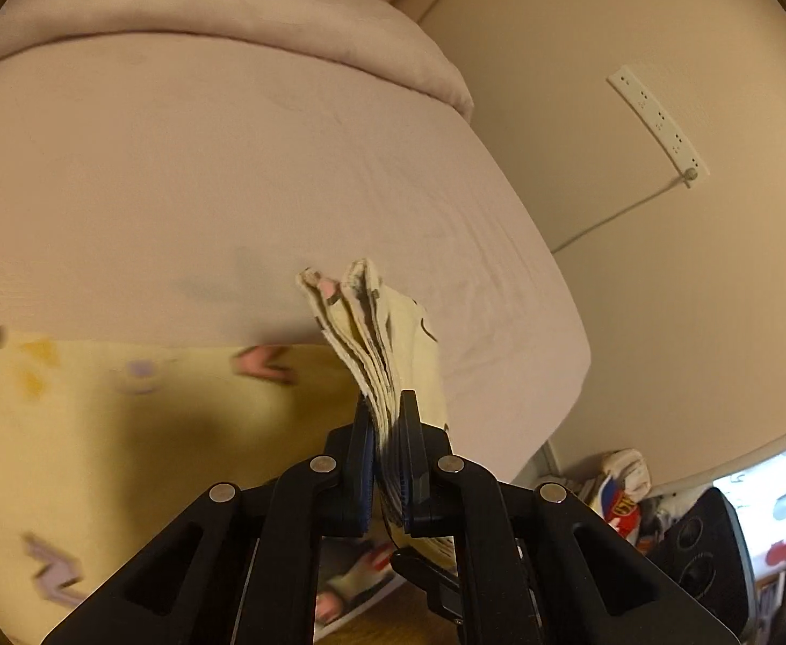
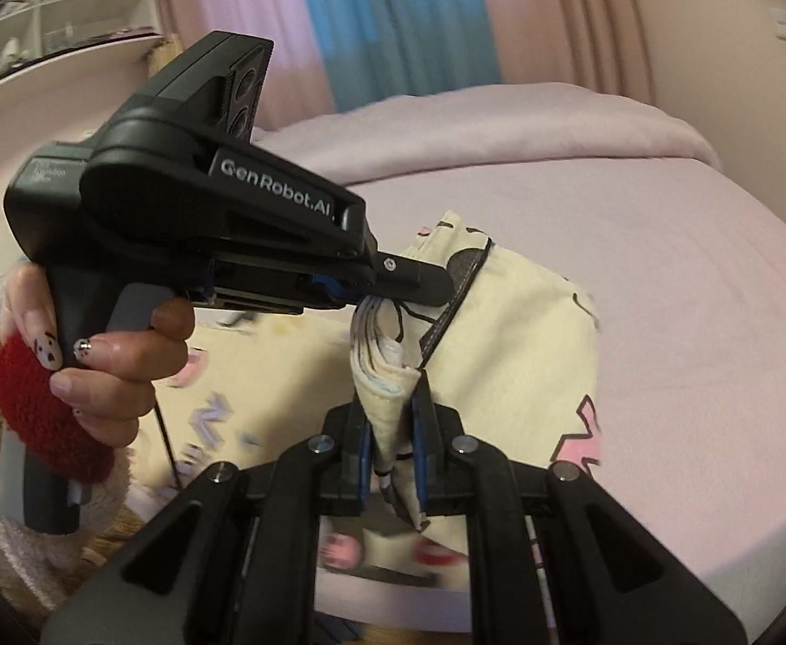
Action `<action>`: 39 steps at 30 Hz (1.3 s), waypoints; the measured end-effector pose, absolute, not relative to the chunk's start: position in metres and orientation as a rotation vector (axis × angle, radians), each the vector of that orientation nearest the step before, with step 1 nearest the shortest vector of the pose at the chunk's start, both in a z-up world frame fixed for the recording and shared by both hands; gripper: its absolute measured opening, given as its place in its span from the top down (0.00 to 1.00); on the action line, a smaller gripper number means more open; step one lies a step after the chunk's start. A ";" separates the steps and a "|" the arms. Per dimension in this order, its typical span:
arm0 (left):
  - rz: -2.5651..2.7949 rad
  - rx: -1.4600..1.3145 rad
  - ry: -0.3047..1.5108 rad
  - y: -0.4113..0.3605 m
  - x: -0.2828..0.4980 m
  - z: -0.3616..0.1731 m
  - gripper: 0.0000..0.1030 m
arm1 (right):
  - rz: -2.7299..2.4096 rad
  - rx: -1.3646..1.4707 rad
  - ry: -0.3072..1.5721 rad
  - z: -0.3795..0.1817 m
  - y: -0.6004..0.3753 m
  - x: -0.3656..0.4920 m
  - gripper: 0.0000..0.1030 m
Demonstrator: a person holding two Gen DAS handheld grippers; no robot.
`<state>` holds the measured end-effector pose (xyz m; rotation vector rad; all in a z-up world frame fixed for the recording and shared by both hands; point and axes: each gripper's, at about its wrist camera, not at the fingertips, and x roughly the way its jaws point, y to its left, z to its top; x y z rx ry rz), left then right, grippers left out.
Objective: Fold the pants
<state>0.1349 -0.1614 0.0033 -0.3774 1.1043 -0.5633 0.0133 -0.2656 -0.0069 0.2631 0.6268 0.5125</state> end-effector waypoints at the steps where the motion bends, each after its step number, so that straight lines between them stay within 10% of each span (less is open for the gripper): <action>1: -0.547 -0.367 1.099 -0.153 0.132 0.004 0.96 | 0.536 0.261 0.624 -0.005 -0.258 0.012 0.88; 28: -0.335 -0.353 1.239 -0.048 0.114 -0.069 0.96 | 0.685 0.148 0.843 -0.033 -0.128 0.037 0.84; 34: -0.259 -0.308 1.225 -0.046 0.111 -0.055 0.91 | 0.755 0.142 0.854 -0.027 -0.122 0.032 0.50; 39: -0.171 -0.236 1.138 -0.046 0.100 -0.026 0.90 | 0.702 0.174 0.849 -0.012 -0.144 0.029 0.50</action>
